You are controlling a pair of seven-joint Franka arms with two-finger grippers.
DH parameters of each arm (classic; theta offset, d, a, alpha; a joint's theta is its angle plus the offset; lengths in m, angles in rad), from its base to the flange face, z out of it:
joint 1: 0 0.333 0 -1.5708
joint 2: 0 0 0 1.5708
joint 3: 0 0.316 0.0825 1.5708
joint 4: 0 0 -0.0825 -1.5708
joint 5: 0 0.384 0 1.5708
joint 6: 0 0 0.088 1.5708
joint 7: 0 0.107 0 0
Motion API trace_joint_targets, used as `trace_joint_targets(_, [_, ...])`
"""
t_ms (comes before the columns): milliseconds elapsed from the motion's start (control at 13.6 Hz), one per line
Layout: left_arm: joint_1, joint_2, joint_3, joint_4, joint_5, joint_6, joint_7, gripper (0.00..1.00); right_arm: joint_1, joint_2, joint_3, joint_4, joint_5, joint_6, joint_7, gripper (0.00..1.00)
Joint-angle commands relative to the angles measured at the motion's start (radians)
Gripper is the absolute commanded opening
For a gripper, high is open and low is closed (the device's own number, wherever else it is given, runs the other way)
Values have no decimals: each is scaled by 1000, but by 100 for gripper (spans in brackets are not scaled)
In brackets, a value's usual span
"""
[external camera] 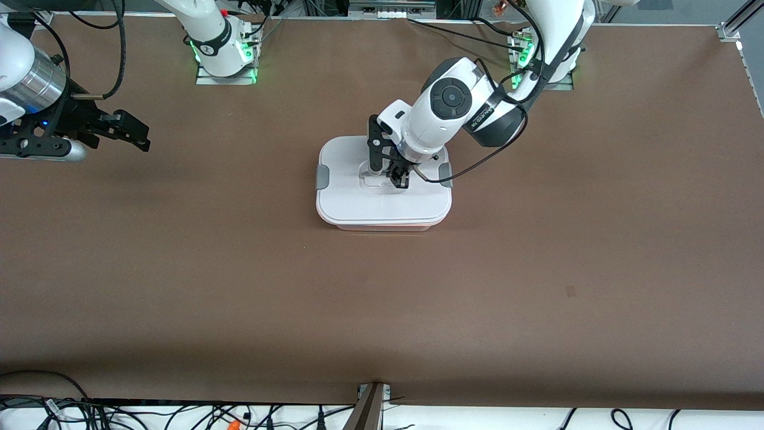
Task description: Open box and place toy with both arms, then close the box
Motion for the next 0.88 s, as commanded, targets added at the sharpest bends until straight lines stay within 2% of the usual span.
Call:
trace_joint_targets(0, [-3, 19, 8, 31, 26, -17, 5, 0, -2, 6, -3, 22, 15, -13, -10, 100])
trace_joint_targets(220, [-10, 40, 9, 37, 35, -14, 5, 0, -3, 6, -3, 22, 15, -15, -10, 100])
trace_joint_targets(367, [-10, 51, 6, 60, 115, -16, 5, 0, -3, 6, -3, 22, 15, -16, -10, 100])
trace_joint_targets(734, [-15, 52, 2, 61, 118, -16, 3, 0, -2, 6, -3, 22, 15, -10, -10, 100])
trace_joint_targets(808, [-17, 54, 2, 61, 118, -16, -2, 15, -3, 6, -3, 22, 15, -8, -10, 100])
